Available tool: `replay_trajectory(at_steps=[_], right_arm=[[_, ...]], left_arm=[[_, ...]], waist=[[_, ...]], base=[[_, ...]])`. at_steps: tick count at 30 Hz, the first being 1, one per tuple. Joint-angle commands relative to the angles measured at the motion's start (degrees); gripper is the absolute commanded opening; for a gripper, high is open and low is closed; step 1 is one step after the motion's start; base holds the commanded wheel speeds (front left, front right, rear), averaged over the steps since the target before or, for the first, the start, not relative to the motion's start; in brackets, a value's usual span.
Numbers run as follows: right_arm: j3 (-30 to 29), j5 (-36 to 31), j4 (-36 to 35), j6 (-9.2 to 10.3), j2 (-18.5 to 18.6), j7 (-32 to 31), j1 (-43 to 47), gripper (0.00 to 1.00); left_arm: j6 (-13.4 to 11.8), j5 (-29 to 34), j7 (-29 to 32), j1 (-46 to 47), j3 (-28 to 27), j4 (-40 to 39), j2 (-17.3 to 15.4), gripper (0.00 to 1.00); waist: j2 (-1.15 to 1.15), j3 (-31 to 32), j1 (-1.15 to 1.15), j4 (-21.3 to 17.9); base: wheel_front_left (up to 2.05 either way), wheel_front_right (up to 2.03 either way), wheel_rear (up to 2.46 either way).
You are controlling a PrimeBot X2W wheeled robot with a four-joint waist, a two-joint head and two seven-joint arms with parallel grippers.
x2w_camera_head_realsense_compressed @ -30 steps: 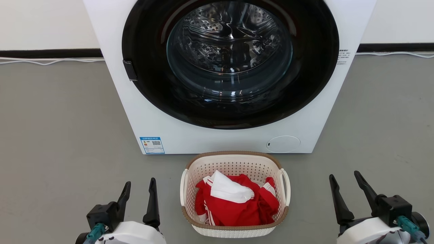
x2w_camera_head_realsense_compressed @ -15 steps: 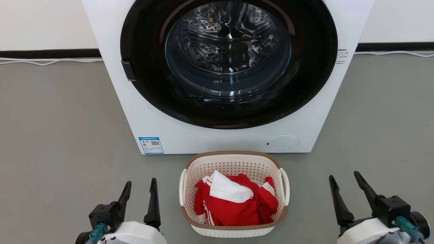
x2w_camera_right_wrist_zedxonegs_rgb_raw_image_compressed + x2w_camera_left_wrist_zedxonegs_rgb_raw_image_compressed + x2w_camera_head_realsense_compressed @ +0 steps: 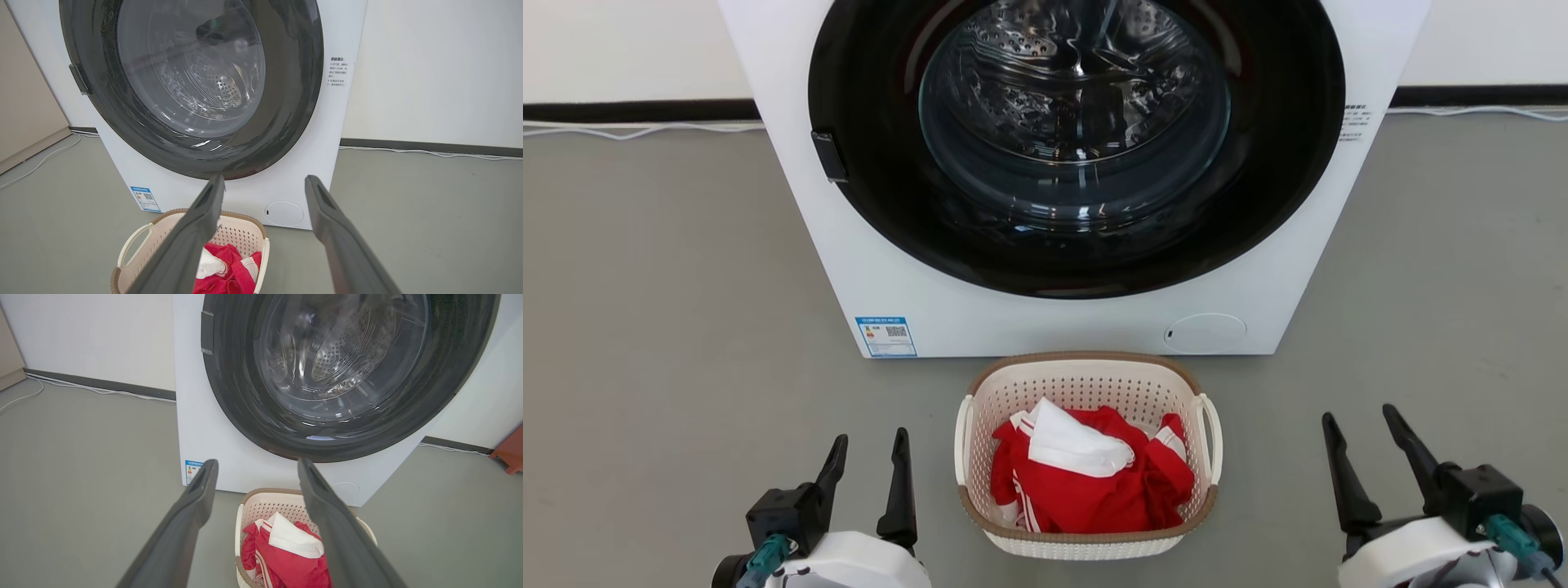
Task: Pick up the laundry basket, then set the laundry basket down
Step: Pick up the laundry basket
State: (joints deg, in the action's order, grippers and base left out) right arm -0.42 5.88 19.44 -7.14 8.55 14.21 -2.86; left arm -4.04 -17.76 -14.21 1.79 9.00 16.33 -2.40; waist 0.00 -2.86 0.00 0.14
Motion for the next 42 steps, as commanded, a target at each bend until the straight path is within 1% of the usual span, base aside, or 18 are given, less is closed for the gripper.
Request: replay_trajectory(at_steps=[1, 9, 12, 16, 17, 20, 23, 24, 32, 38, 42], right_arm=[[0.7, 0.8, -1.3, -0.35, 0.5, 0.8, -2.9, 1.00], [-0.8, 2.3, 0.0, -0.35, 0.0, 0.8, -6.1, 1.00], [-1.3, 2.7, 2.1, -0.35, 0.1, 0.8, -8.0, 1.00], [-1.5, 3.0, 5.9, -0.35, 0.7, 0.8, -11.3, 1.00], [-1.5, 3.0, 5.9, -0.35, 0.7, 0.8, -11.3, 1.00], [-1.1, 3.5, 9.2, -0.35, 1.2, 0.8, -14.1, 1.00], [0.0, 4.1, 12.4, -0.35, 1.9, 0.8, -17.1, 1.00], [1.0, 5.0, 14.6, -0.35, 2.3, 0.8, -19.2, 1.00], [5.4, 8.5, 22.7, -0.35, 4.0, 0.8, -27.7, 1.00], [8.6, 10.4, 26.6, -0.35, 4.1, 0.8, -33.0, 1.00], [10.2, 11.6, 27.4, -0.35, 4.4, 0.8, -35.8, 1.00]], left_arm=[[-0.6, -0.4, -0.8, 3.1, -1.4, -0.9, -0.5, 1.00], [-0.9, -0.3, -0.8, 6.2, 0.2, 0.8, -0.5, 1.00], [-1.2, -0.5, -0.8, 8.1, 1.0, 1.8, -0.5, 1.00], [-1.9, -0.8, -0.8, 11.6, 2.7, 5.1, -0.5, 1.00], [-1.9, -0.8, -0.8, 11.6, 2.7, 5.1, -0.5, 1.00], [-2.7, -1.1, -0.8, 14.5, 3.8, 7.7, -0.5, 1.00], [-3.2, -1.6, -0.8, 17.4, 4.7, 10.0, -0.5, 1.00], [-3.5, -1.8, -0.8, 19.4, 5.2, 11.6, -0.5, 1.00], [-4.7, -4.0, -0.8, 27.5, 7.4, 18.0, -0.5, 1.00], [-5.9, -5.7, -0.8, 32.4, 9.2, 20.6, -0.5, 1.00], [-6.6, -6.4, -0.8, 35.2, 10.1, 21.6, -0.5, 1.00]], waist=[[0.00, -0.6, 0.00, 0.1], [0.00, -4.3, 0.00, 0.0], [0.00, -6.4, 0.00, 0.0], [0.00, -9.8, 0.00, 0.2], [0.00, -9.8, 0.00, 0.2], [0.00, -12.7, 0.00, 0.2], [0.00, -15.6, 0.00, 0.1], [0.00, -17.6, 0.00, 0.1], [0.00, -24.7, 0.00, 0.2], [0.00, -29.7, 0.00, 0.3], [0.00, -33.1, 0.00, 0.3]], base=[[0.00, 0.00, 0.00], [0.00, 0.00, 0.00], [0.00, 0.00, 0.00], [0.00, 0.00, 0.00], [0.00, 0.00, 0.00], [0.00, 0.00, 0.00], [0.00, 0.00, 0.00], [0.00, 0.00, 0.00], [0.00, 0.00, 0.00], [0.00, 0.00, 0.00], [0.00, 0.00, 0.00]])
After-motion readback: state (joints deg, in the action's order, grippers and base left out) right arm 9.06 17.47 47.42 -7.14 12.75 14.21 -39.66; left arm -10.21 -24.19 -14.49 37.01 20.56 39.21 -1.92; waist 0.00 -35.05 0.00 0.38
